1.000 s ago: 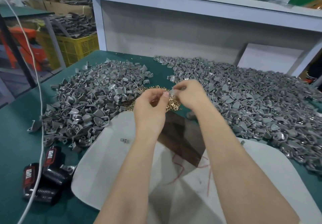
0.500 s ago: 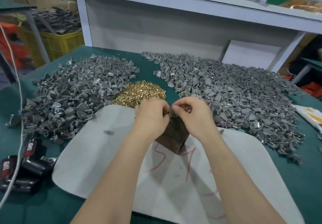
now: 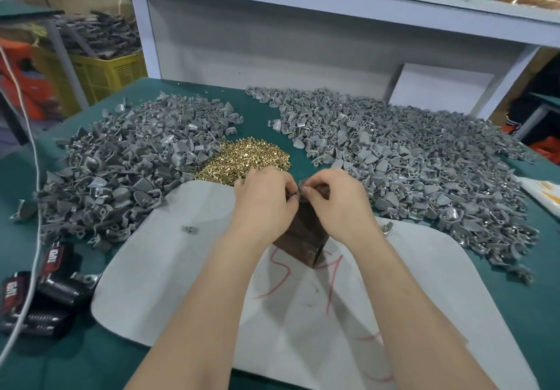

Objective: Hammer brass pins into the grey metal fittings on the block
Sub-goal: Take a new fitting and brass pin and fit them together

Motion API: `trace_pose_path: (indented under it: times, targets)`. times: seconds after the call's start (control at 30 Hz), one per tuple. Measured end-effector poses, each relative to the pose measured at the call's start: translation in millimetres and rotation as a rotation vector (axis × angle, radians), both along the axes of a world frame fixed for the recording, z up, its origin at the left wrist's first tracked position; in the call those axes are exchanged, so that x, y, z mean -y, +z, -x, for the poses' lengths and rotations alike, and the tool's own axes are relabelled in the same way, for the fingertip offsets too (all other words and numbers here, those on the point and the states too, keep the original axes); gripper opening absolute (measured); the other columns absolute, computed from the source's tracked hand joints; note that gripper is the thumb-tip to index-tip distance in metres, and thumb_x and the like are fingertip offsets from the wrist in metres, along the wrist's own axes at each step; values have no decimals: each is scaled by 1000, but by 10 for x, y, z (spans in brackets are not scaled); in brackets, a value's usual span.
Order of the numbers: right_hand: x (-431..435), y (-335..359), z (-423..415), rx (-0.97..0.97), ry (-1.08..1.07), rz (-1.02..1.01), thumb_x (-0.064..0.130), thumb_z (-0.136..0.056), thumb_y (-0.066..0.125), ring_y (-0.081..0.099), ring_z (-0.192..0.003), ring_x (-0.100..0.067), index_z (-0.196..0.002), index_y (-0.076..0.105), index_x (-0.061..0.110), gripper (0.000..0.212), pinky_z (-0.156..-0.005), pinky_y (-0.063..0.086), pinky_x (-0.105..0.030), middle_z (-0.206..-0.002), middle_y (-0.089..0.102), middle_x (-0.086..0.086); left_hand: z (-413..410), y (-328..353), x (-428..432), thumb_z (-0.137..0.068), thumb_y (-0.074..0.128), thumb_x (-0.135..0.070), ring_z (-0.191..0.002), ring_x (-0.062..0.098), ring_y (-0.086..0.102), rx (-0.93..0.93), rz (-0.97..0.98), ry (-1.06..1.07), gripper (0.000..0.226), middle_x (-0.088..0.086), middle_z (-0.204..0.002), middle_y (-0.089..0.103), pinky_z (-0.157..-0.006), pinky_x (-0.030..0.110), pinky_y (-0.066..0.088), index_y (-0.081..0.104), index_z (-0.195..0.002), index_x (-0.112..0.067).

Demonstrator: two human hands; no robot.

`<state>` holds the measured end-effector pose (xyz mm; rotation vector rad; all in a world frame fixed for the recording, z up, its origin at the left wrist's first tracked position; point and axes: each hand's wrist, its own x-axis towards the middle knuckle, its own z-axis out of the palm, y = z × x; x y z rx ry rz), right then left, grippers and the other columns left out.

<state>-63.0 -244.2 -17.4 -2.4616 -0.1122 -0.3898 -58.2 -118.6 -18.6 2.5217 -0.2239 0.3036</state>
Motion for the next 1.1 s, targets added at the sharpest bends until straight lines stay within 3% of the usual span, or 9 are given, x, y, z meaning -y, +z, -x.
trace_pose_path:
  times: [0.27, 0.43, 0.67, 0.93, 1.1]
  targets:
    - [-34, 69, 23, 10, -12, 144, 12, -88, 59, 56, -90, -23, -87, 67, 9, 8, -83, 43, -34, -98, 60, -6, 1, 6, 1, -90, 59, -26, -106, 25, 49, 2, -13, -17, 10, -3, -104, 59, -90, 38, 34, 68, -92, -24]
    - [-51, 138, 7, -52, -19, 219, 17, -91, 57, 55, -95, -23, -90, 66, 13, 9, -83, 45, -32, -101, 60, -4, 12, 15, -9, -90, 59, -26, -107, 26, 49, -2, -22, -30, 12, -2, -109, 59, -92, 39, 35, 69, -95, -23]
    - [-97, 187, 24, -55, -26, 344, 14, -91, 55, 54, -96, -24, -94, 63, 12, 9, -71, 37, -26, -104, 57, -5, 9, 3, 8, -92, 57, -25, -107, 27, 46, 15, -46, -29, 13, 0, -109, 58, -89, 36, 32, 69, -98, -21]
    - [-89, 45, 64, 5, -51, 130, 11, -89, 57, 56, -95, -25, -88, 63, 10, 6, -86, 43, -37, -101, 59, -6, 21, 11, 15, -90, 56, -23, -105, 24, 47, 18, -15, -13, 11, -4, -106, 58, -91, 37, 32, 67, -91, -24]
    - [-64, -32, 45, 58, -59, 52, 10, -86, 61, 49, -78, -16, -75, 57, 17, 14, -70, 34, -22, -85, 53, 2, 27, 20, 20, -90, 57, -23, -106, 25, 47, 15, -18, 1, 9, -4, -105, 58, -90, 36, 31, 66, -88, -24]
